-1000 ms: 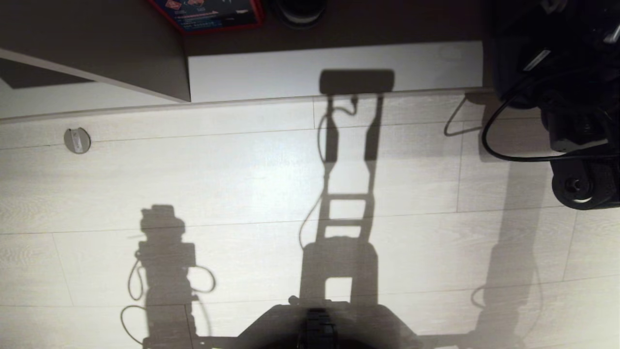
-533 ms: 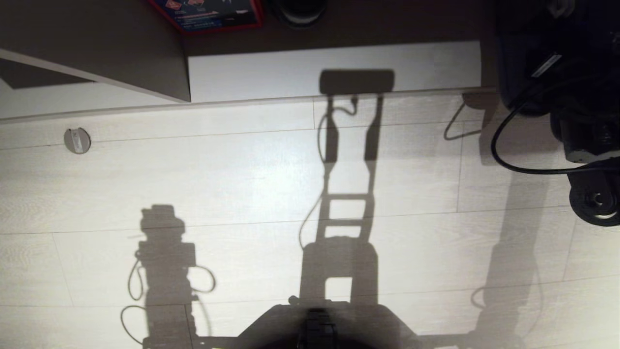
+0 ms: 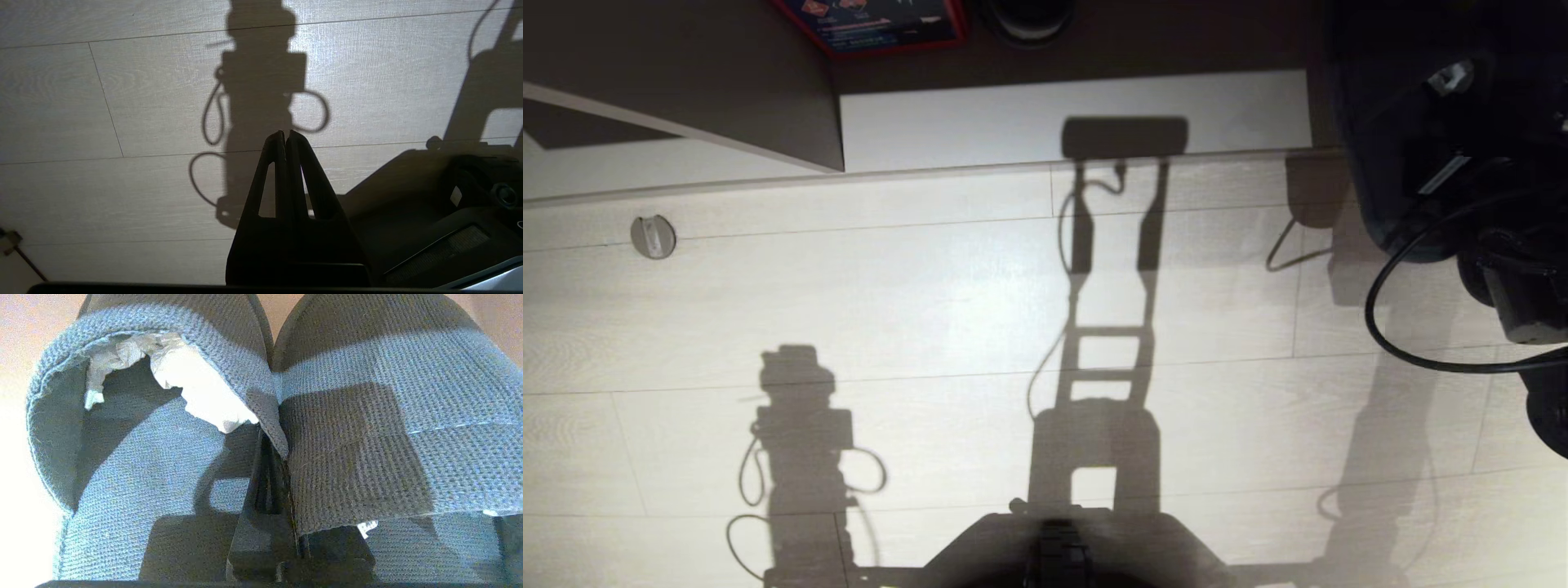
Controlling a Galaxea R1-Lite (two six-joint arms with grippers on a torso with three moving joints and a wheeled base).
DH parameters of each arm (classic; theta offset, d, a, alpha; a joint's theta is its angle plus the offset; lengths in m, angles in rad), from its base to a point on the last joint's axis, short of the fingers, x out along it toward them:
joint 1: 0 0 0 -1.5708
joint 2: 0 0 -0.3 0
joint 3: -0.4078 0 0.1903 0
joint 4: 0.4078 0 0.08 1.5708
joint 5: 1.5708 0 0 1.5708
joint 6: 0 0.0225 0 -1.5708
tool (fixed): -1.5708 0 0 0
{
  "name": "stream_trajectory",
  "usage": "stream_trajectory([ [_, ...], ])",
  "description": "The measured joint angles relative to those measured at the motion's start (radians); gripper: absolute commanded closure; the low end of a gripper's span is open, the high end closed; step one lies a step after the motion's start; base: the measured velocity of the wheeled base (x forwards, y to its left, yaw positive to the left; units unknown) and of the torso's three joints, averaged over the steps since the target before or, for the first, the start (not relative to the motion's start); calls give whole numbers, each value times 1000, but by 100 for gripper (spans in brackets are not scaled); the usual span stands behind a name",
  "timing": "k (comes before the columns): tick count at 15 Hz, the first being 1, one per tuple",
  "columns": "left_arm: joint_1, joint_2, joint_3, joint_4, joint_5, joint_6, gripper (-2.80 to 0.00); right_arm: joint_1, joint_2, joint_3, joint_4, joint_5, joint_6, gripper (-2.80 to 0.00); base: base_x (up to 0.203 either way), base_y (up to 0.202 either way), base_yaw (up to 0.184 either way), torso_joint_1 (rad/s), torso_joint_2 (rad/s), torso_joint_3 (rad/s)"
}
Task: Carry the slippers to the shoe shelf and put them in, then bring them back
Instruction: Pick up the slippers in the shoe cabinet
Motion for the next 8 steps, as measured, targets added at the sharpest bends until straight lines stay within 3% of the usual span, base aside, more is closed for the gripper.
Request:
stream_trajectory([
  [3, 0, 0, 1, 1, 0, 0, 0, 11, -111, 68, 36, -1, 0, 0, 0, 0, 0, 0, 0, 0],
  [8, 0, 0, 0, 1, 0, 1, 0, 64, -328, 172, 226, -33, 8, 0, 0, 0, 0, 0, 0, 0],
])
